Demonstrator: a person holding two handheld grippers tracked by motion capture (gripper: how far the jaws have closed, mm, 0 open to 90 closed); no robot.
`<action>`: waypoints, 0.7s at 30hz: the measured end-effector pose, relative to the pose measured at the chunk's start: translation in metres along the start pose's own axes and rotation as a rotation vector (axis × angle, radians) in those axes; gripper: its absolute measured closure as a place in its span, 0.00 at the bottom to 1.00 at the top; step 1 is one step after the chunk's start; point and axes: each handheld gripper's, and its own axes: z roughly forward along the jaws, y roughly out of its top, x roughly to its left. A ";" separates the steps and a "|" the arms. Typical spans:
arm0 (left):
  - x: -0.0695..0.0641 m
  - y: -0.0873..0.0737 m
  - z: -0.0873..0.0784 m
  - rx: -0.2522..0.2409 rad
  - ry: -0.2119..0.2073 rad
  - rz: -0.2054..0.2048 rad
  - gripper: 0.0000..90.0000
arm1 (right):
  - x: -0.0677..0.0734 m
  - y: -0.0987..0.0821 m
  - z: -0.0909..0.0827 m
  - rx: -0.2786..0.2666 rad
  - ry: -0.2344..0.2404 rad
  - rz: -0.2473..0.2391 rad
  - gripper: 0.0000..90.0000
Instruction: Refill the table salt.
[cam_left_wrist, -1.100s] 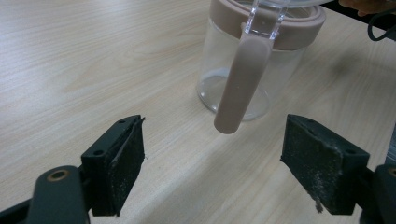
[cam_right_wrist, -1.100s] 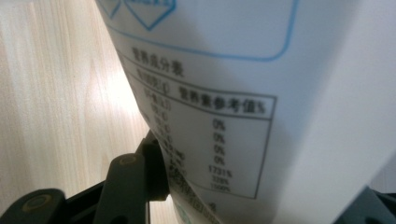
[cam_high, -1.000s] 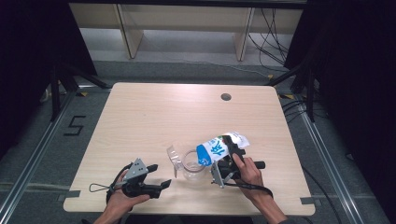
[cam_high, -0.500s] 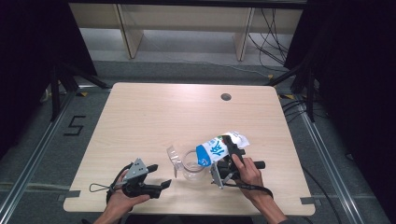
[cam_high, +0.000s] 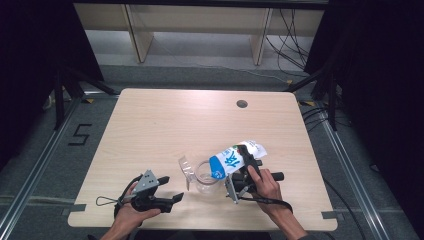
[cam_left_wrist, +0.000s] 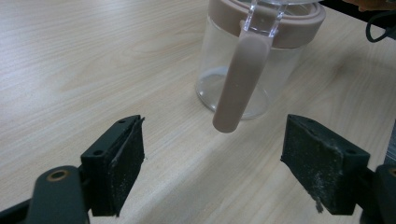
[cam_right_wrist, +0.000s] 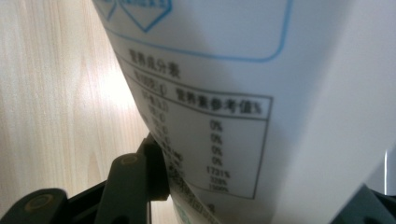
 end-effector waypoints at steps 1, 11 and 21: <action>0.000 0.000 0.000 -0.001 -0.001 0.000 0.23 | -0.003 0.001 -0.001 0.001 -0.003 -0.046 0.58; 0.000 0.000 0.000 -0.001 -0.003 0.005 0.23 | 0.000 0.001 -0.001 0.008 -0.003 -0.003 0.58; 0.000 0.000 0.000 0.000 0.001 0.001 0.23 | 0.000 0.000 -0.001 0.003 -0.007 -0.004 0.59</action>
